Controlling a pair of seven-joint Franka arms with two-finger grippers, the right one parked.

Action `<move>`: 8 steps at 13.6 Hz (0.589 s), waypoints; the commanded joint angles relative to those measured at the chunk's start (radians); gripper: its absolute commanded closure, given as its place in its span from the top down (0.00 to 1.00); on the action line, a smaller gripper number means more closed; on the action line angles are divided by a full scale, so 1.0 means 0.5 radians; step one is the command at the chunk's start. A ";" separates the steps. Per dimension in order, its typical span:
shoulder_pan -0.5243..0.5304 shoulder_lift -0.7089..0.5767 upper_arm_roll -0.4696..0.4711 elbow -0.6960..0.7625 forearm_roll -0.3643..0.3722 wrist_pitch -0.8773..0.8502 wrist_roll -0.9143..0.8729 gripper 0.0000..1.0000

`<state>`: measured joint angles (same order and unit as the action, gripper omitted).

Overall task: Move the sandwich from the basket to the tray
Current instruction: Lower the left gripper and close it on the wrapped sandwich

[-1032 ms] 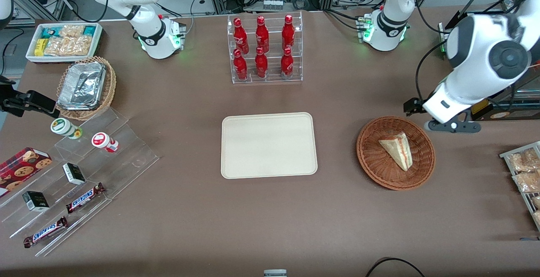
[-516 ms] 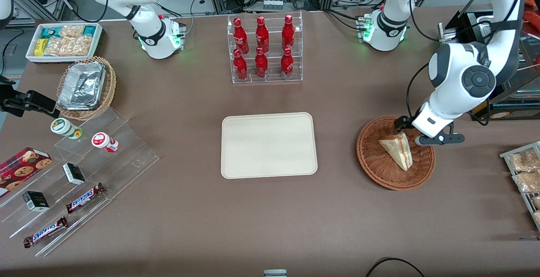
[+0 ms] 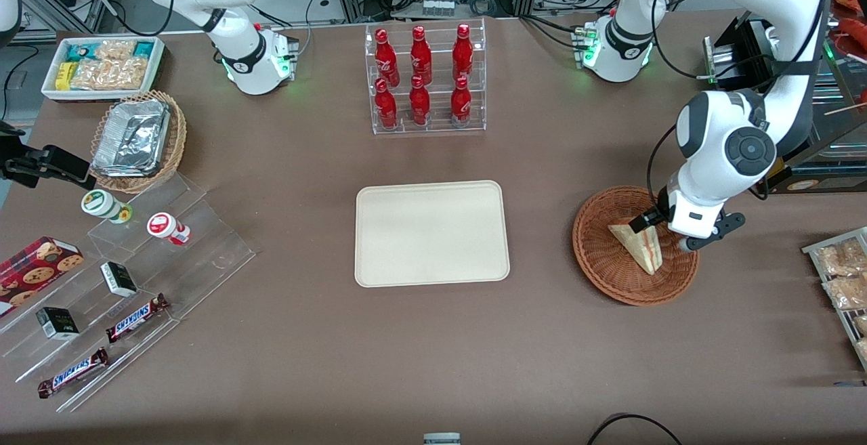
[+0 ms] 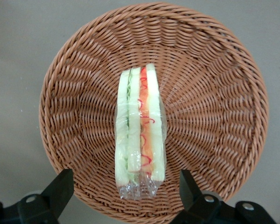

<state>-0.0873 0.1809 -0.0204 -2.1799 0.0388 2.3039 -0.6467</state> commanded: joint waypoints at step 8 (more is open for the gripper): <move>0.000 0.206 -0.005 0.000 -0.004 0.215 -0.176 1.00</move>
<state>-0.0874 0.2714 -0.0204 -2.1805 0.0388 2.3894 -0.7150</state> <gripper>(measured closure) 0.000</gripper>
